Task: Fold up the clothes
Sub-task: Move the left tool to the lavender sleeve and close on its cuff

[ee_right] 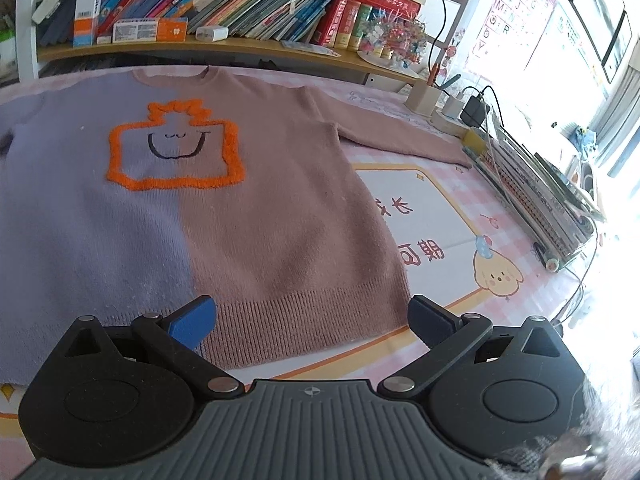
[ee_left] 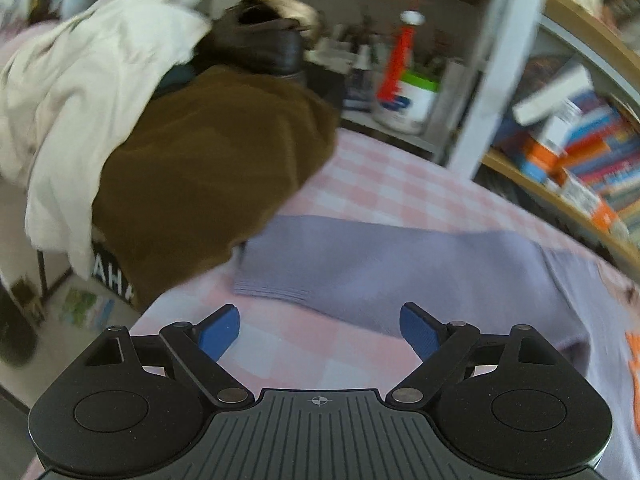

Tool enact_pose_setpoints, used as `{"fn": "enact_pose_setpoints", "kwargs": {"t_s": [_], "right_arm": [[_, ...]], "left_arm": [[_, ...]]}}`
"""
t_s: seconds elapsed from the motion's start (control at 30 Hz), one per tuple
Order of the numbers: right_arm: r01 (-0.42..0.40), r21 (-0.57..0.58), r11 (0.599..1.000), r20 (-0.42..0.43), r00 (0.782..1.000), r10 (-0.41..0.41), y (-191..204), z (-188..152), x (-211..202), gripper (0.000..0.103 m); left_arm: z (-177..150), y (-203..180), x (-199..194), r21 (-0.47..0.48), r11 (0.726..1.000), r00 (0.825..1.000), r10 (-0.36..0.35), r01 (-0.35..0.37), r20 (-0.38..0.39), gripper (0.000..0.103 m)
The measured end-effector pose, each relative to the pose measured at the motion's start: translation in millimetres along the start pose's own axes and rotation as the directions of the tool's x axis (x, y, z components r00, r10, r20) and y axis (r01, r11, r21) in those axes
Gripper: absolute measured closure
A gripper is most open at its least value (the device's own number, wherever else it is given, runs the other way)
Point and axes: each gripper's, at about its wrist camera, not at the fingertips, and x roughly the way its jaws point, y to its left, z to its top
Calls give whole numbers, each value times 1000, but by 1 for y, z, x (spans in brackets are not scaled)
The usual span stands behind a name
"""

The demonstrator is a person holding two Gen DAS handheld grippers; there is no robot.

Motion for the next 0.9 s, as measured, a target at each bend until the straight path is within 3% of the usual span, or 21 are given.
{"fn": "enact_pose_setpoints", "kwargs": {"t_s": [0.17,0.4,0.47,0.6,0.63,0.9], "right_arm": [[11,-26,1000,-17,1000,-11,-1,-1,2,0],[25,-27,999,-44,999,-27,-6,-4,6,0],[24,-32,999,-47,999,-26,-6,-5,6,0],[25,-33,999,-50,998,-26,-7,-7,5,0],[27,-30,999,-51,998,-28,-8,-7,5,0],[32,-6,999,-55,998,-33,-14,-9,6,0]], "left_arm": [[9,4,9,-65,998,999,-21,23,35,19],[9,-19,21,-97,988,992,-120,124,49,21],[7,-25,23,-99,981,986,-160,164,49,33],[6,-22,26,-134,982,990,-124,132,69,68],[7,-18,27,-159,979,990,-120,130,72,72],[13,8,29,-276,956,993,-79,100,85,75]]}}
